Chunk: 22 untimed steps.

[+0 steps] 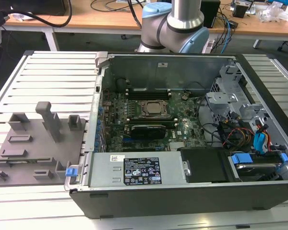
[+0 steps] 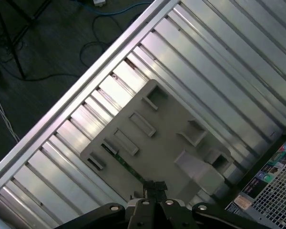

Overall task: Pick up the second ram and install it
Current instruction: 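Pick up the second ram and move it above second insertion slot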

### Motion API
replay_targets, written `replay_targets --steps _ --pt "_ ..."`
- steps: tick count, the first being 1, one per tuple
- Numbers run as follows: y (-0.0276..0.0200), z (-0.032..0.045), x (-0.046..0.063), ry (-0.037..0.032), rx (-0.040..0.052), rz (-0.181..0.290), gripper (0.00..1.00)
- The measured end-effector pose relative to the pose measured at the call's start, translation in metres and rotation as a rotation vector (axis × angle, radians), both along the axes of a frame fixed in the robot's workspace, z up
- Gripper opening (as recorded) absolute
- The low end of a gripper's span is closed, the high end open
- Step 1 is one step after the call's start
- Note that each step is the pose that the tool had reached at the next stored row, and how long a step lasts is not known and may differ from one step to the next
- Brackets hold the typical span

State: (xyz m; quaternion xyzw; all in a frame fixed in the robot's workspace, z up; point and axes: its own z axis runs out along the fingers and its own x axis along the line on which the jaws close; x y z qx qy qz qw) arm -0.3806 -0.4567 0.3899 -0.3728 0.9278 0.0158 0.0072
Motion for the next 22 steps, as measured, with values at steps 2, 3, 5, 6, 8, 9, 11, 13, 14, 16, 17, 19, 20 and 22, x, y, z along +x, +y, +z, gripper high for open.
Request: replay_targets --steps 2,3,5,6,8,9,11,13,14,16,17,19,20,22 --pt "0.0 0.0 0.0 0.0 0.0 0.019 0.11" --pt "0.0 0.0 0.0 0.0 0.0 0.03 0.11" --pt "0.0 0.0 0.0 -0.0001 0.0 0.057 0.11" --pt "0.0 0.0 0.0 -0.0001 0.0 0.079 0.11" --pt "0.0 0.0 0.0 0.0 0.0 0.097 0.11" --pt "0.0 0.0 0.0 0.0 0.0 0.116 0.11" --pt "0.0 0.0 0.0 0.0 -0.0001 0.135 0.11" --pt "0.0 0.0 0.0 0.0 0.0 0.157 0.11" --pt "0.0 0.0 0.0 0.0 0.0 0.168 0.11" --pt "0.0 0.0 0.0 -0.0001 0.0 0.203 0.11" --pt "0.0 0.0 0.0 0.0 -0.0001 0.214 0.11" --pt "0.0 0.0 0.0 -0.0001 0.0 0.234 0.11" --pt "0.0 0.0 0.0 0.0 0.0 0.245 0.11" --pt "0.0 0.0 0.0 -0.0001 0.0 0.269 0.11"
